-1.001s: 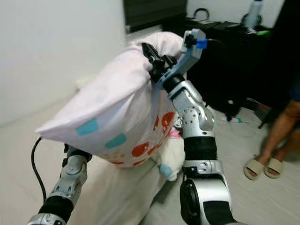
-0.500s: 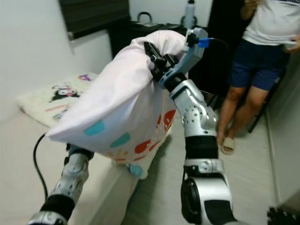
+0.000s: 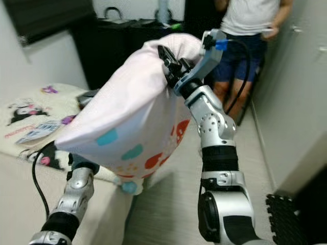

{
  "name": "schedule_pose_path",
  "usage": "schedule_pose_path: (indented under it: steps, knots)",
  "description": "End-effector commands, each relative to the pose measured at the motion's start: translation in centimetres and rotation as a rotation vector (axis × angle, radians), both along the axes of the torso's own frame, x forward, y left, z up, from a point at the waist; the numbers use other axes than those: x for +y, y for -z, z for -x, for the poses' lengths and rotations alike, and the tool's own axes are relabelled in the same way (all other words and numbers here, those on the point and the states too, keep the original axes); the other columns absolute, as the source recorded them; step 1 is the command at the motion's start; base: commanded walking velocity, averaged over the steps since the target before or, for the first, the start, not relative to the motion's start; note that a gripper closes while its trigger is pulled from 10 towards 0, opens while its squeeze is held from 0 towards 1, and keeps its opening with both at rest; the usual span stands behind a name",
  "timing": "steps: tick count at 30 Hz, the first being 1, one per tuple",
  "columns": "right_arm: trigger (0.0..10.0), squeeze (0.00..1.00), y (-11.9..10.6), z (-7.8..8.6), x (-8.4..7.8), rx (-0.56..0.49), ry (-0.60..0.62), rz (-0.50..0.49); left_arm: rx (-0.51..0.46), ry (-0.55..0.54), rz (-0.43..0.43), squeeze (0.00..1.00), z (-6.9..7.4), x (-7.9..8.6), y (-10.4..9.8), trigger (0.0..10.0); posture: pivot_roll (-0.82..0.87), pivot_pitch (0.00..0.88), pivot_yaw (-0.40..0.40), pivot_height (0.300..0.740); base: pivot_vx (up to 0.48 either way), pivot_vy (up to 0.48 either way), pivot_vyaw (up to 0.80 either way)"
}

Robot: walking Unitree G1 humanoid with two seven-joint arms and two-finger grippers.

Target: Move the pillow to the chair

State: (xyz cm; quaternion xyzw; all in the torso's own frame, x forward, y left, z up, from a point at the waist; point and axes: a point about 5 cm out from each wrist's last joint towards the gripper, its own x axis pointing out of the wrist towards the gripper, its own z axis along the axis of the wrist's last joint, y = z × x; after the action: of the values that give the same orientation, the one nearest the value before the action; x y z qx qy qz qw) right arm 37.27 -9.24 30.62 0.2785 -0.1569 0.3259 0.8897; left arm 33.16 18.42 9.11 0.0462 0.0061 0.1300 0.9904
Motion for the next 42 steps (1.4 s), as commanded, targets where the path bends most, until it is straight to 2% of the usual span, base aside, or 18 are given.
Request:
schedule_pose_path:
  steps: [1,11,23,42]
  knots:
    - [0.0,0.00,-2.1,0.5,-0.4,-0.103,0.025,-0.031,0.002,0.006,-0.005,0.00,0.0,0.0,0.0,10.0,-0.07,0.000,-0.014,0.740,0.000,0.000,-0.80]
    - [0.0,0.00,-2.0,0.3,-0.4,-0.095,0.034,-0.031,-0.003,0.004,-0.011,0.00,0.0,0.3,-0.3,10.0,-0.06,0.000,-0.011,0.740,0.000,0.000,-0.80]
    - [0.0,0.00,-1.9,0.3,-0.4,-0.089,0.039,-0.032,-0.035,-0.011,-0.045,0.00,-0.4,1.6,-1.4,10.0,-0.06,0.000,-0.005,0.740,0.000,0.000,-0.80]
    - [0.0,0.00,-1.8,0.2,-0.4,-0.083,0.045,-0.029,-0.050,-0.005,-0.046,0.00,-0.5,1.6,-1.8,10.0,-0.06,0.000,-0.007,0.740,0.000,0.000,-0.80]
